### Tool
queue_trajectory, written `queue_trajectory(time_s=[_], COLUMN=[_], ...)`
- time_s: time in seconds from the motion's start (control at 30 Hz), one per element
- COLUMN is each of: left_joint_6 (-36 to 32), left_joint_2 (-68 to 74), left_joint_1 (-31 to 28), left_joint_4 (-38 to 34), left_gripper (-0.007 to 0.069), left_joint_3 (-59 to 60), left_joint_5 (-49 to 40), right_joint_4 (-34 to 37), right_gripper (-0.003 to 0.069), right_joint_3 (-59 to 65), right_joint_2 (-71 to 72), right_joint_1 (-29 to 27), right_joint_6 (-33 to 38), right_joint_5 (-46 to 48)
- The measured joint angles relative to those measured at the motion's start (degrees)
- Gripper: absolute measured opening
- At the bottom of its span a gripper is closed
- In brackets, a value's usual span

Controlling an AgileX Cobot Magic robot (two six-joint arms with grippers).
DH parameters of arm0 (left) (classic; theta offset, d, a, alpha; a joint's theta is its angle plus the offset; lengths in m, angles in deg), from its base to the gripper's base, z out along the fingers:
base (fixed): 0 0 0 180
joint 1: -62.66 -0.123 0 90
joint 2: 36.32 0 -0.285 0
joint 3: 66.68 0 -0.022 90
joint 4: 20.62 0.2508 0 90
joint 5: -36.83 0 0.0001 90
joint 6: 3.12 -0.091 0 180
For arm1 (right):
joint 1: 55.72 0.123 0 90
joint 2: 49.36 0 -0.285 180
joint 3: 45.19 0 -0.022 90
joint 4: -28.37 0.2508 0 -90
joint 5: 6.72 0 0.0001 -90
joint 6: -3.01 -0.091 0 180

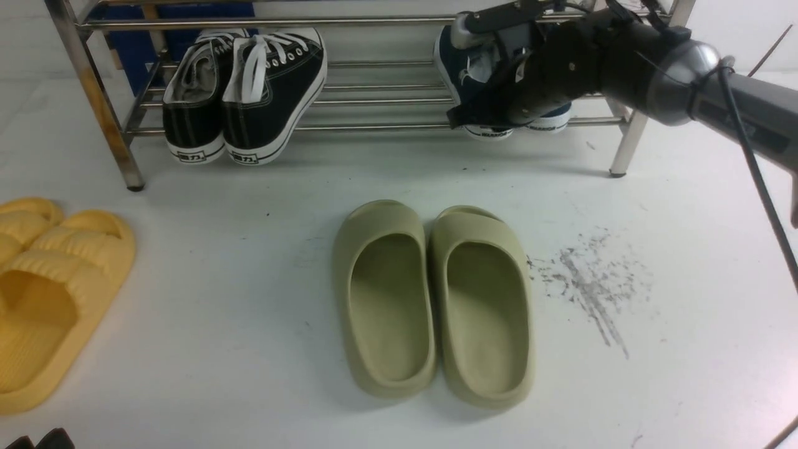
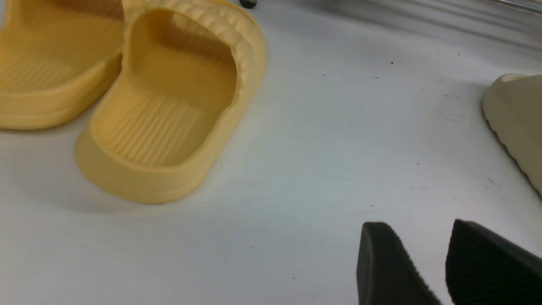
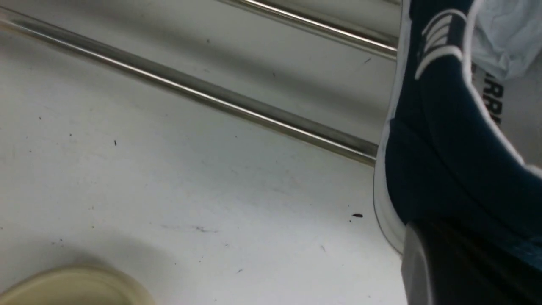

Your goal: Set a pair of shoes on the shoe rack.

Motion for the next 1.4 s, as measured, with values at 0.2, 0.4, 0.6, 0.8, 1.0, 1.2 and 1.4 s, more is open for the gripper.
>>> queue_trajectory(time_s=[0.2,0.4,0.6,0.8,1.0,1.2,1.4], left_joint_6=[0.0,0.0,0.0,0.0,0.0,0.0,0.0], left_joint_2=[0.0,0.0,0.0,0.0,0.0,0.0,0.0], left_joint_1=[0.0,0.0,0.0,0.0,0.0,0.0,0.0], left_joint_4=[0.0,0.0,0.0,0.0,0.0,0.0,0.0], left_gripper=[0.0238,0.0238,0.0238,0.0238,0.0238,0.0238,0.0238], left_joint_3=[0.0,0.0,0.0,0.0,0.0,0.0,0.0], left_joint_5=[0.0,0.0,0.0,0.0,0.0,0.0,0.0], right_joint_4=[1.3,1.7,2.7,4.9,7.0,7.7,7.8], right_gripper=[0.0005,0.0005,0.0006,0.0010,0.0013,0.0014,0.0018], right_joint_3=[0.0,0.0,7.9,33.6,52.8,66.9,72.4], right_joint_2=[2.1,9.1,21.6,46.7,66.4,83.2,93.4], right_joint_1=[0.0,0.7,1.1,1.1,1.1,1.1,1.1], right_joint_6=[-0.5,1.9,3.8,3.8,3.8,3.8,3.8], right_joint_5=[4.9,19.6,24.2,12.3,1.8,-5.6,-8.0])
